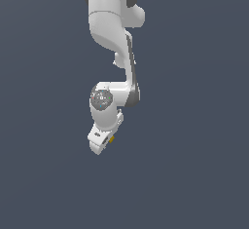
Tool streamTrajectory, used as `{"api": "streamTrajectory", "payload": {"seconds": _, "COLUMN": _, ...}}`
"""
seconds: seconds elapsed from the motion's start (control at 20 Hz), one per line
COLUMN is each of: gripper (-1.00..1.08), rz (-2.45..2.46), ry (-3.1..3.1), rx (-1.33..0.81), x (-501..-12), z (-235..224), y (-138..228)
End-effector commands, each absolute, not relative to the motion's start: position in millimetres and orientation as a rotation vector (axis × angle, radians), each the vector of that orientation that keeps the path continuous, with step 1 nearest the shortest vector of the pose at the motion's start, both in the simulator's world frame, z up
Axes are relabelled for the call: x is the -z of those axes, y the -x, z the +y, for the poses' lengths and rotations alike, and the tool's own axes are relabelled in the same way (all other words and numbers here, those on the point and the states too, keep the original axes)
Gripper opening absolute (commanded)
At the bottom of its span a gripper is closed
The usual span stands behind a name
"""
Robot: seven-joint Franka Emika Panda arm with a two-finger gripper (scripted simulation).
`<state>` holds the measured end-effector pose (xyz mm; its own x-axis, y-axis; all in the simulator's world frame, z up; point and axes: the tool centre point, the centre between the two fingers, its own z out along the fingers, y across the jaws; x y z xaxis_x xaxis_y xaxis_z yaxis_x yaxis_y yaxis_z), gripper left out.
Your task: Pick up the object and move it to a goal position.
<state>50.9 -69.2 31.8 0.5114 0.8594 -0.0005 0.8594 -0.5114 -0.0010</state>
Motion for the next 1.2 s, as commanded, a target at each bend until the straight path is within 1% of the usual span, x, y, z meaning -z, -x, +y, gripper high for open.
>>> {"api": "streamTrajectory", "payload": {"seconds": 0.0, "gripper": 1.0, "rz": -1.554, "ry": 2.731, "rx": 0.0, "x": -24, "z": -69, "y": -51}}
{"api": "streamTrajectory", "payload": {"seconds": 0.2, "gripper": 1.0, "rz": -1.554, "ry": 2.731, "rx": 0.0, "x": -22, "z": -70, "y": -52}}
{"api": "streamTrajectory", "payload": {"seconds": 0.25, "gripper": -1.0, "rz": -1.554, "ry": 2.731, "rx": 0.0, "x": -22, "z": -70, "y": -52}}
{"api": "streamTrajectory", "payload": {"seconds": 0.85, "gripper": -1.0, "rz": -1.554, "ry": 2.731, "rx": 0.0, "x": -23, "z": -70, "y": -52}}
{"api": "streamTrajectory", "payload": {"seconds": 1.15, "gripper": -1.0, "rz": -1.553, "ry": 2.73, "rx": -0.001, "x": -37, "z": -72, "y": -48}}
